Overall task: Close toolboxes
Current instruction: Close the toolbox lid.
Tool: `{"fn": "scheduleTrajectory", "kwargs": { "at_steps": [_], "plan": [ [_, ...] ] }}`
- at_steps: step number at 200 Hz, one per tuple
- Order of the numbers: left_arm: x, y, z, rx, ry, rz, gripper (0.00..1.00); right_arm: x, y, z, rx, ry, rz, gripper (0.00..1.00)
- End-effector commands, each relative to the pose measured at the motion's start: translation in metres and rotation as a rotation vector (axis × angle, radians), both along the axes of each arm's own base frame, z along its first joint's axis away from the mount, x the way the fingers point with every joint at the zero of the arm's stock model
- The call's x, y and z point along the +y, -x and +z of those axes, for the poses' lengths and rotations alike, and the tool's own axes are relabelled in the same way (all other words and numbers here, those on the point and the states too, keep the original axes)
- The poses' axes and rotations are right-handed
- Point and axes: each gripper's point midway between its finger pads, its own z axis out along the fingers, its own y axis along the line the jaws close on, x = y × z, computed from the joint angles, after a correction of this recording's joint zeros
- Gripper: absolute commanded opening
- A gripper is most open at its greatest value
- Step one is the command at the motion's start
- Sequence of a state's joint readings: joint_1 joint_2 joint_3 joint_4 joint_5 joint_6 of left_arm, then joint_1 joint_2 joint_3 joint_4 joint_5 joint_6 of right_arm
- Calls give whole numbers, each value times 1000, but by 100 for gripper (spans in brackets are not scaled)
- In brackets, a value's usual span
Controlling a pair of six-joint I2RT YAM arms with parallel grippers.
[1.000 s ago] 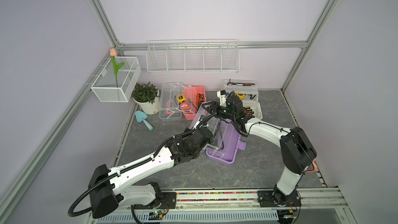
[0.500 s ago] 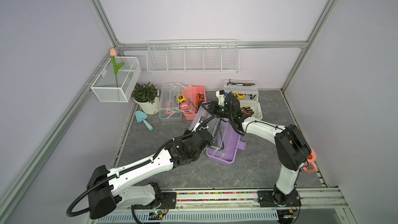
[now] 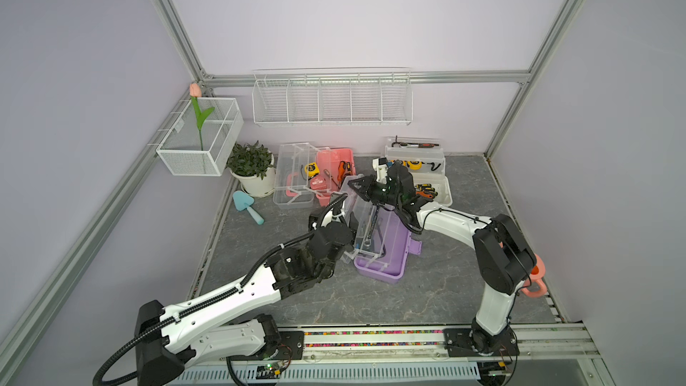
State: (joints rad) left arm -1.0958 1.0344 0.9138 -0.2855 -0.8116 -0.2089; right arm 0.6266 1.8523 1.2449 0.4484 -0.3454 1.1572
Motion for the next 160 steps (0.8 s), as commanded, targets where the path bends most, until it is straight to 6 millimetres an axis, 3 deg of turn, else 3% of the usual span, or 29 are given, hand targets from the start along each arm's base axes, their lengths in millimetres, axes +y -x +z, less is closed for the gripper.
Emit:
{"fn": "scheduleTrajectory", "kwargs": {
  "at_steps": [1, 24, 75, 100, 160],
  "plan": [
    [6, 0, 12, -14, 111, 6, 85, -10, 4, 25, -92, -45, 19, 14],
    [13, -6, 13, 9, 162, 9, 85, -20, 11, 29, -84, -89, 48, 12],
    [28, -23, -5, 45, 194, 84, 85, -51, 30, 12, -70, 16, 74, 18],
    [22, -30, -16, 103, 234, 49, 88, -75, 40, 3, -51, 50, 62, 20],
    [-8, -39, -34, 174, 225, -26, 87, -131, 63, -47, 53, 122, 10, 23]
  ]
}}
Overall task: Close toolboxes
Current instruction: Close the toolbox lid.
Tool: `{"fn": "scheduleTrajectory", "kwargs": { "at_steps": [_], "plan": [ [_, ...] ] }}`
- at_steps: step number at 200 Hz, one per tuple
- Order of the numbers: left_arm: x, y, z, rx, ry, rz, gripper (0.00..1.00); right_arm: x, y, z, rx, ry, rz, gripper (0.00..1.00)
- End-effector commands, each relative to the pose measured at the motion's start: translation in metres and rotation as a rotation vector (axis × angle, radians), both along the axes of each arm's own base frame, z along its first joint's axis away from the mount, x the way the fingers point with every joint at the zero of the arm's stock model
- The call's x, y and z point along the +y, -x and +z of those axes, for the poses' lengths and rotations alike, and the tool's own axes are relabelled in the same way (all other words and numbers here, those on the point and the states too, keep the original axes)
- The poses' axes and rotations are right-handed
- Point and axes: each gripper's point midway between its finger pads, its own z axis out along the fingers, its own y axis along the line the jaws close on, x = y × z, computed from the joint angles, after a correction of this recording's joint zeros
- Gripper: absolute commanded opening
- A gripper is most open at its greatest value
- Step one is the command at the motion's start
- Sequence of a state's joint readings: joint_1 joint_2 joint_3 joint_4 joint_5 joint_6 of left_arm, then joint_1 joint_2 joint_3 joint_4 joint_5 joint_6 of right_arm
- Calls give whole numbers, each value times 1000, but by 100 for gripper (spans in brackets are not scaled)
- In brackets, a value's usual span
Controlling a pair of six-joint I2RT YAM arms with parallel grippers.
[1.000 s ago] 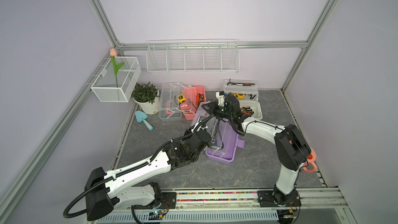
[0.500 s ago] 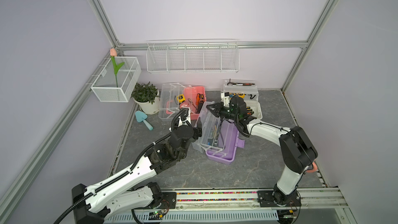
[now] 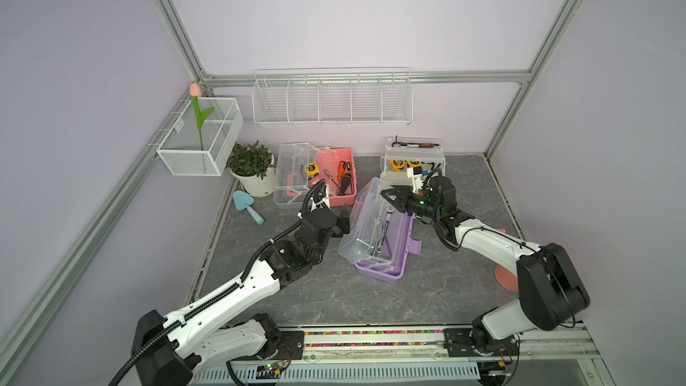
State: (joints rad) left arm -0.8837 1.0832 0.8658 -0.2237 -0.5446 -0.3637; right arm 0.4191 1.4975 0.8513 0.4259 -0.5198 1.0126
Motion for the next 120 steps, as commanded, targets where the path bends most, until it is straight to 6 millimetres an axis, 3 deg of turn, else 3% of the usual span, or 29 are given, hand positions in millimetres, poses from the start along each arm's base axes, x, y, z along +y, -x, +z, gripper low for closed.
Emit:
{"fn": "scheduleTrajectory", "kwargs": {
  "at_steps": [1, 34, 65, 120],
  "plan": [
    [-17, -3, 3, 22, 56, -43, 87, -17, 18, -39, 100, 61, 11, 24],
    [-36, -5, -13, 72, 66, -97, 86, -46, 27, -54, 125, 104, -44, 25],
    [-52, -5, -25, 129, 63, -147, 85, -59, 32, -65, 141, 143, -64, 27],
    [-59, -6, -28, 144, 68, -161, 85, -86, 36, -92, 185, 225, -121, 35]
  ]
}}
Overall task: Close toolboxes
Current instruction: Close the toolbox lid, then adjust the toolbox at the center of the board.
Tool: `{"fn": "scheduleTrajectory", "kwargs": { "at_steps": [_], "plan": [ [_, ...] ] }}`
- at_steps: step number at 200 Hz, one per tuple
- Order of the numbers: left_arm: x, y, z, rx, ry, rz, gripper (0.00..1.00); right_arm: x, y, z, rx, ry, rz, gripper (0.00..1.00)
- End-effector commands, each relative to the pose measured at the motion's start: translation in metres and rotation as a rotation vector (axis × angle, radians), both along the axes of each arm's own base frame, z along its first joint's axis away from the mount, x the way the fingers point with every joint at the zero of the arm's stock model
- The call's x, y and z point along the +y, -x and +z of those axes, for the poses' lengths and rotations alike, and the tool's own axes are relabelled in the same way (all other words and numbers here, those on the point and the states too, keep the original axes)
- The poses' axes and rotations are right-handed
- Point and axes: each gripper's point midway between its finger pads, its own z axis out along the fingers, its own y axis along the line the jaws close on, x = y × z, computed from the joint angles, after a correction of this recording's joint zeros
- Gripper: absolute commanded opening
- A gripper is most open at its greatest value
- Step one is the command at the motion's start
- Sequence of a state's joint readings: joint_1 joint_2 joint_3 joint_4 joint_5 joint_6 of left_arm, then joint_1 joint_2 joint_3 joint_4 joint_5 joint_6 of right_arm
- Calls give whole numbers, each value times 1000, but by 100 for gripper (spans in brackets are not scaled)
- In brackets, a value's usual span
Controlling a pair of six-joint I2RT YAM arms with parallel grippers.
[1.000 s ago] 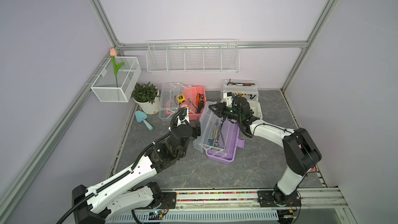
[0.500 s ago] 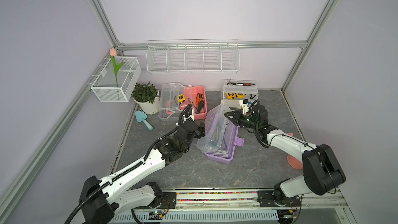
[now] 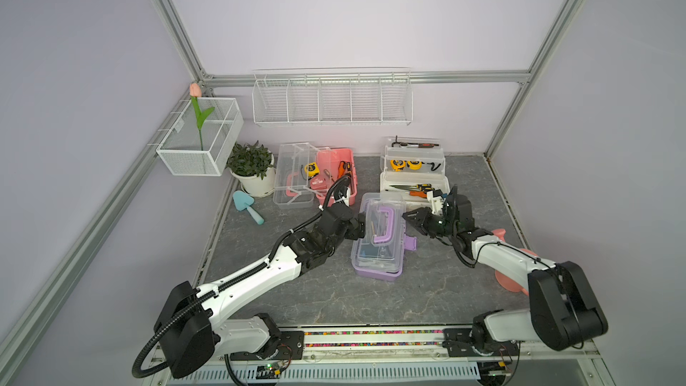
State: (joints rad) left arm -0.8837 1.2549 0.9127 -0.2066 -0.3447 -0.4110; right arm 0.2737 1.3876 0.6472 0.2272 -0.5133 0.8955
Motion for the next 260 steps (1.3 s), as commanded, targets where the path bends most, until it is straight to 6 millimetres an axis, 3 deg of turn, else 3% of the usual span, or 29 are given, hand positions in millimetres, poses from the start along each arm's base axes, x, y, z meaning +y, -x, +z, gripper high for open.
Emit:
{"fn": "scheduleTrajectory", "kwargs": {
  "at_steps": [1, 26, 56, 100, 116, 137, 191, 260],
  "plan": [
    [-7, -4, 15, -10, 52, -1, 85, -12, 7, -10, 3, 66, -8, 35],
    [-6, -4, 14, -9, 50, 4, 85, -26, 9, -16, 6, 174, -28, 41],
    [0, -6, 13, -14, 51, 35, 85, -33, 6, -10, -26, 235, -34, 45],
    [8, -7, 17, -33, 44, 70, 85, -8, 3, 21, -137, 170, 45, 81],
    [11, -7, 16, -44, 40, 81, 85, -3, 1, 26, -155, 182, 45, 87],
    [15, -7, 18, -56, 45, 93, 85, 0, -5, 23, -140, 183, 43, 84],
    [23, -5, 17, -64, 40, 113, 85, 15, -17, 8, -106, 162, 70, 60],
    [26, -6, 19, -82, 42, 123, 85, 36, 11, -28, 5, 192, 98, 42]
  ]
}}
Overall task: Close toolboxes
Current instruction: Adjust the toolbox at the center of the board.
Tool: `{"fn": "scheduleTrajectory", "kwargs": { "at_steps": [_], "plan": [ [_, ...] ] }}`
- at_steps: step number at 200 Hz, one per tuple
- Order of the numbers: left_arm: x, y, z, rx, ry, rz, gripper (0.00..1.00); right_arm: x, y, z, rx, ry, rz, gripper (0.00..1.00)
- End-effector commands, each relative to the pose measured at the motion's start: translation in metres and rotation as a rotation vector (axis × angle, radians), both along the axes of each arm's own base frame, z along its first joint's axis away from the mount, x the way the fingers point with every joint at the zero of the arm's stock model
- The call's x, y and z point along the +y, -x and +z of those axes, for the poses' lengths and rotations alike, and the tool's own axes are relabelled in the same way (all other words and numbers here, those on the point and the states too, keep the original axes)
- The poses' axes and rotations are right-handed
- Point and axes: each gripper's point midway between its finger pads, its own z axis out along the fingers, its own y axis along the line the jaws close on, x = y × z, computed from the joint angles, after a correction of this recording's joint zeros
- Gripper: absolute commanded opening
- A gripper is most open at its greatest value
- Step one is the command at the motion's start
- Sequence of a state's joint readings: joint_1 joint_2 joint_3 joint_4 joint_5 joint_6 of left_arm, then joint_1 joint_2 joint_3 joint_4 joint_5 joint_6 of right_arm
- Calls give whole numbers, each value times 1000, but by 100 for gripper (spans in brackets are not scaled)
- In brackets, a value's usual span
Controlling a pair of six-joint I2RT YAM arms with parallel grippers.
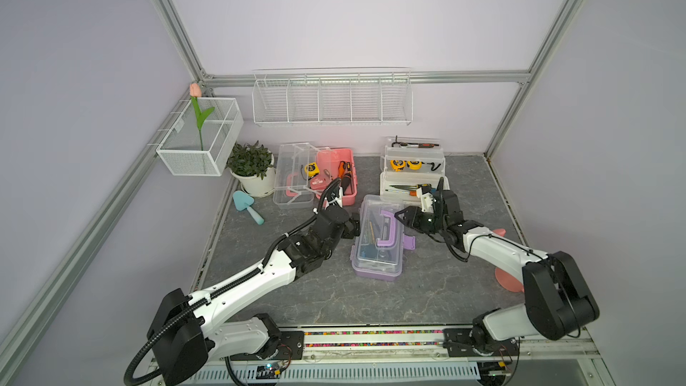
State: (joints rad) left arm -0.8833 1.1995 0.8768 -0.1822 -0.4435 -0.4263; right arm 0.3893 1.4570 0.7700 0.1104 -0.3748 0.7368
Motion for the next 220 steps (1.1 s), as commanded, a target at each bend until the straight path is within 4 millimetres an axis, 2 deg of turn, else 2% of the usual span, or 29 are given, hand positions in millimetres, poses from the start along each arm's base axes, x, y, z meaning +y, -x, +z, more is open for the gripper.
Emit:
{"fn": "scheduleTrajectory", "kwargs": {
  "at_steps": [1, 48, 66, 91, 117, 150, 181, 198, 210, 213, 220],
  "plan": [
    [5, -2, 7, -23, 27, 28, 85, 8, 18, -25, 84, 17, 3, 42],
    [2, -3, 3, -14, 22, 18, 85, 31, 34, -34, 107, 6, 11, 39],
    [1, -3, -1, 1, 21, 11, 85, 36, 33, -28, 100, 0, 19, 40],
    [0, -3, -11, 47, 29, -3, 89, 30, 27, -14, 56, 30, 25, 42],
    [-4, 0, -22, 105, 47, -37, 93, 11, 20, 7, 11, 34, 5, 45],
    [-14, 9, -40, 194, 72, -85, 97, -29, 16, 18, -25, 60, -62, 47],
    [-18, 16, -61, 273, 76, -96, 97, -62, 18, 0, 8, 92, -108, 46],
    [-16, 17, -71, 304, 67, -90, 96, -73, 20, -12, 35, 72, -120, 44],
    [-15, 17, -76, 320, 62, -87, 95, -72, 24, -22, 51, 63, -108, 43],
    [-14, 16, -77, 325, 61, -85, 95, -80, 21, -25, 58, 62, -131, 42],
    [-14, 16, -81, 336, 57, -84, 95, -82, 21, -31, 70, 61, -129, 42]
  ]
}}
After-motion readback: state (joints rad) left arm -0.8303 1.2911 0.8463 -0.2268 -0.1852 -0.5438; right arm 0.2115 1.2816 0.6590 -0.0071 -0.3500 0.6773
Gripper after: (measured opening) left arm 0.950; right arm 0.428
